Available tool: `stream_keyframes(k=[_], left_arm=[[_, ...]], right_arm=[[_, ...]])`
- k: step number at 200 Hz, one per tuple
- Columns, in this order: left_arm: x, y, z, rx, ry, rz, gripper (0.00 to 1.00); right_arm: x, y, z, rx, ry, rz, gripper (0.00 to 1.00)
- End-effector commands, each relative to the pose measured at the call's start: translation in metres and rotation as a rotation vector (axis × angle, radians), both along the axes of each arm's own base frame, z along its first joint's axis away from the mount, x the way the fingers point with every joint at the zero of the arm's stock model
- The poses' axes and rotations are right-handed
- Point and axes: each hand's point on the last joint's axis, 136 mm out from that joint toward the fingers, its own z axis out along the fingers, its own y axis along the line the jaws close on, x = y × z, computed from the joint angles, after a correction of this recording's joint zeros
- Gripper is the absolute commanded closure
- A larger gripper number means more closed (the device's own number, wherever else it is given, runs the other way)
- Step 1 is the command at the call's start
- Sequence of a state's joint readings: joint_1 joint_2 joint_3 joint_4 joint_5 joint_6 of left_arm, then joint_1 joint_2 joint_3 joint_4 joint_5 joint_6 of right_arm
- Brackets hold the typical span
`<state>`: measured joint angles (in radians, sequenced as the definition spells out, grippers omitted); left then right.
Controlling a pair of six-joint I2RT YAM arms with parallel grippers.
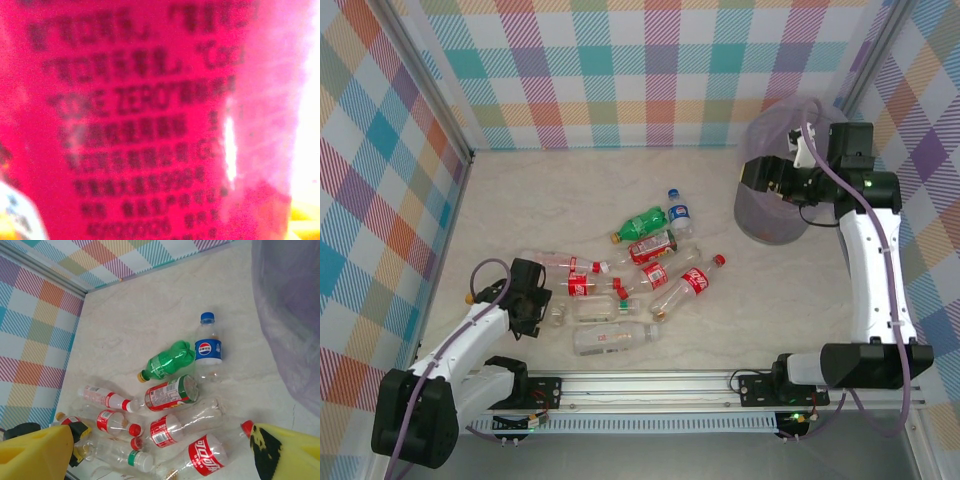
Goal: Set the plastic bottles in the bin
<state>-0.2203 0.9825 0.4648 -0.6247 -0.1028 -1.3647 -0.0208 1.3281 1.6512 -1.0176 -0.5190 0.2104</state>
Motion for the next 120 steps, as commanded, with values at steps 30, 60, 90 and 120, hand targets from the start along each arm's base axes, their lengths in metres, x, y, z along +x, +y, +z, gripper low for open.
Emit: stream_keyframes(k=[30,60,90,120], left_arm=[[0.012,0.024,0.077,0.176,-0.155,-0.068,0.43],[0.026,0.037,0.14,0.312,-0.25,-0.138,0.44],[0.068,0.011,0.199,0.343,-0.39,-0.315,0.46],[0.136,-0.111,0.235,0.29,-0.636,-0.689,0.51]], right_arm=[[-0.034,0.009,0.023,0.059,-0.036,0.036,0.09],[-0.046,-0.007,0.03,-0.027,-0.066,-0.047,0.09],[-0.054,-0.009,0.039,-0.029,-0.089,-0.066,0.1],[-0.053,0.019,0.054,0.174,-0.108,0.018,0.12]])
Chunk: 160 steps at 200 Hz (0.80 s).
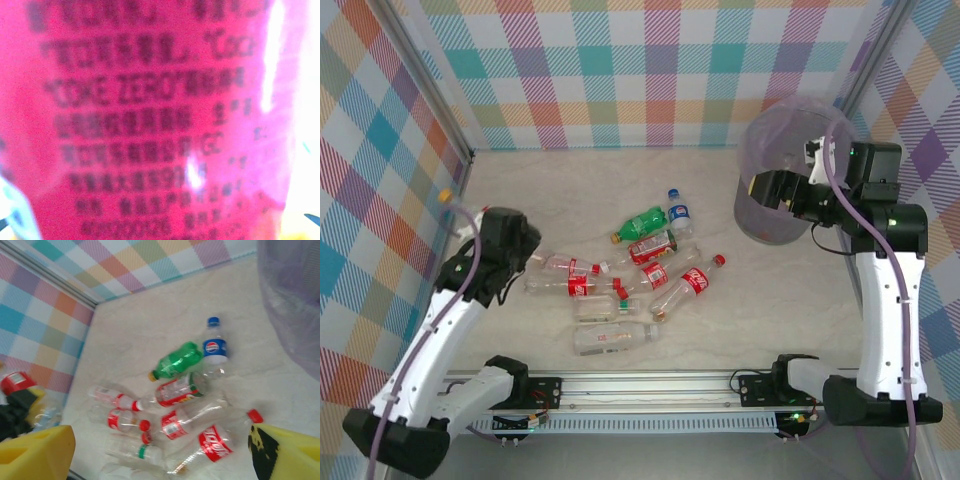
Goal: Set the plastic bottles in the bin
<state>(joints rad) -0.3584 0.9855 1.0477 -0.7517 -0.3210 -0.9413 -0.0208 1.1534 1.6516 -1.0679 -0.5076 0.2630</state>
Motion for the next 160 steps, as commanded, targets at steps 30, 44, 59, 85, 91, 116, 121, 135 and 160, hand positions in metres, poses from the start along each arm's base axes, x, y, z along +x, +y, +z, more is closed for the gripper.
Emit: stream_keyframes(k=[30,44,59,85,91,116,121,135,160], left_arm=[[0.067,-0.209,0.037,-0.031,-0.21,-0.664,0.57],[0.064,-0.254,0.042,-0.085,-0.247,-0.802,0.62],[0.052,-0.288,0.043,-0.117,-0.258,-0.925,0.68],[0.031,-0.313,0.043,-0.139,-0.263,-1.056,0.73],[0.027,-0.316,0.044,-0.15,-0.261,-1.076,0.73],[0.009,-0.326,0.046,-0.195,-0.257,-1.167,0.73],[0.005,-0.328,0.047,-0.203,-0.255,-1.185,0.74],[-0.002,-0.33,0.046,-0.204,-0.249,-1.216,0.75],[-0.015,-0.337,0.041,-0.21,-0.235,-1.273,0.78]], right_arm=[[0.0,0.033,0.022,0.212,-0.031,0.07,0.12],[0.003,0.036,0.022,0.224,-0.026,0.061,0.12],[0.009,0.037,0.02,0.241,-0.024,0.041,0.12],[0.024,0.044,0.014,0.269,-0.004,0.037,0.12],[0.028,0.051,0.011,0.268,0.003,0.056,0.12],[0.042,0.086,0.0,0.266,0.03,0.144,0.1],[0.046,0.092,-0.004,0.266,0.041,0.156,0.1],[0.057,0.097,-0.014,0.262,0.069,0.156,0.09],[0.073,0.103,-0.029,0.261,0.099,0.15,0.08]])
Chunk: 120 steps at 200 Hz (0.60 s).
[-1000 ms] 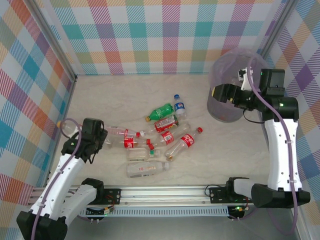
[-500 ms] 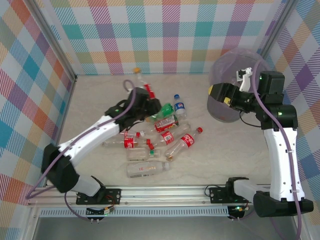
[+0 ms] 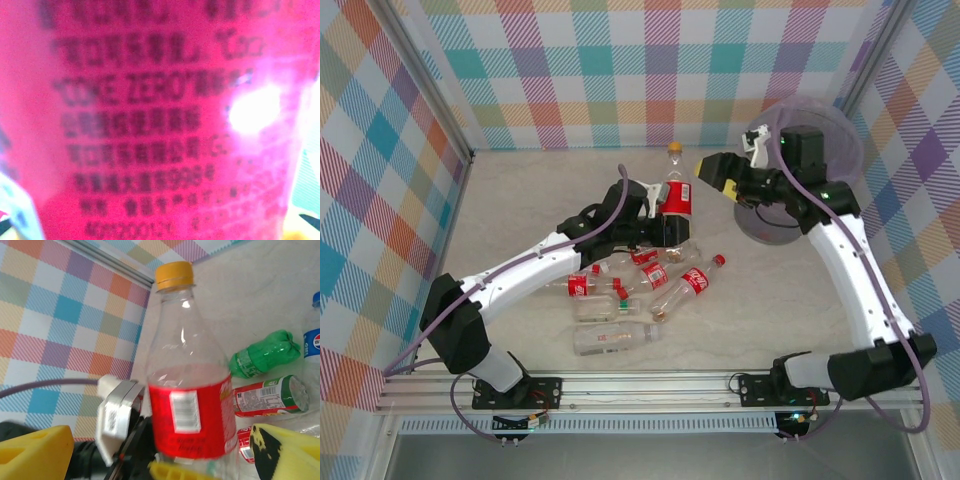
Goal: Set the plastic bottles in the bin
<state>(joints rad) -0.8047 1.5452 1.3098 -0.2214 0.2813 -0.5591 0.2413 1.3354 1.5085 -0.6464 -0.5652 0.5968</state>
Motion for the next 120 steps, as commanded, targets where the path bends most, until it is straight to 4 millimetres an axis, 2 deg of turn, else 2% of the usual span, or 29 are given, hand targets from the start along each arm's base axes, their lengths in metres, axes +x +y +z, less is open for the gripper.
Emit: stream_keyframes(k=[1,33,67,90,120], left_arm=[[-0.021,-0.014,0.029,-0.068,-0.058,-0.121,0.78],[-0.034,-0.028,0.035,-0.086,-0.072,-0.21,0.8],[-0.039,-0.031,0.037,-0.059,-0.099,-0.242,0.8],[-0.037,-0.029,0.036,-0.047,-0.105,-0.226,0.8],[-0.032,-0.026,0.038,-0.039,-0.121,-0.195,0.8]], right_arm=[[0.014,0.005,0.004,0.023,-0.027,-0.008,0.08],[0.024,0.015,-0.014,-0.006,0.026,0.017,0.07],[0.03,0.022,-0.027,0.018,0.078,0.045,0.09],[0.028,0.026,-0.034,0.021,0.112,0.061,0.19],[0.025,0.023,-0.035,0.013,0.112,0.047,0.39]])
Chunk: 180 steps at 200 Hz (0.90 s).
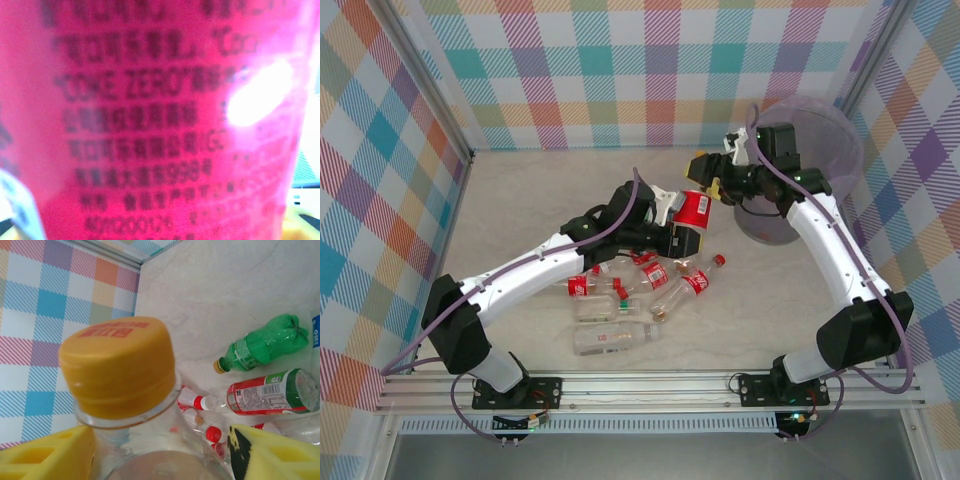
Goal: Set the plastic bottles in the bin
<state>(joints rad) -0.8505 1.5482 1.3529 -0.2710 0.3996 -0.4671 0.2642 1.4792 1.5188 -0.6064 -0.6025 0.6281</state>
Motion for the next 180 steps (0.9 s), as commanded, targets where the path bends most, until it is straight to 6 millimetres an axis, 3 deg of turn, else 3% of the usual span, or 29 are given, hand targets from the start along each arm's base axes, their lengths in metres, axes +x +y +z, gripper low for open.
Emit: stream_keyframes(k=[1,43,59,83,93,97,130,180], left_arm=[[0.004,-0.005,0.026,-0.04,-0.093,-0.002,0.8],[0.008,-0.003,0.029,-0.044,-0.094,0.025,0.63],[0.008,0.0,0.035,-0.051,-0.101,0.042,0.49],[0.01,0.013,0.037,-0.032,-0.111,0.1,0.11],[0.01,0.02,0.041,-0.029,-0.121,0.128,0.04],[0.008,0.027,0.033,0.005,-0.104,0.145,0.02],[0.007,0.079,0.018,0.12,-0.055,0.317,0.0],[0.007,0.178,-0.01,0.169,0.081,0.651,0.0]], right_arm=[[-0.003,0.002,0.004,0.002,-0.008,0.008,0.39],[-0.004,0.001,0.012,-0.001,-0.034,0.004,0.53],[-0.003,-0.001,0.017,-0.004,-0.056,-0.003,0.56],[0.002,-0.005,0.036,-0.031,-0.126,-0.017,0.58],[0.006,-0.01,0.05,-0.06,-0.174,-0.03,0.59],[0.007,-0.013,0.057,-0.074,-0.195,-0.035,0.59],[0.024,-0.049,0.117,-0.178,-0.377,-0.14,0.63],[0.044,-0.151,0.203,-0.252,-0.588,-0.422,0.64]])
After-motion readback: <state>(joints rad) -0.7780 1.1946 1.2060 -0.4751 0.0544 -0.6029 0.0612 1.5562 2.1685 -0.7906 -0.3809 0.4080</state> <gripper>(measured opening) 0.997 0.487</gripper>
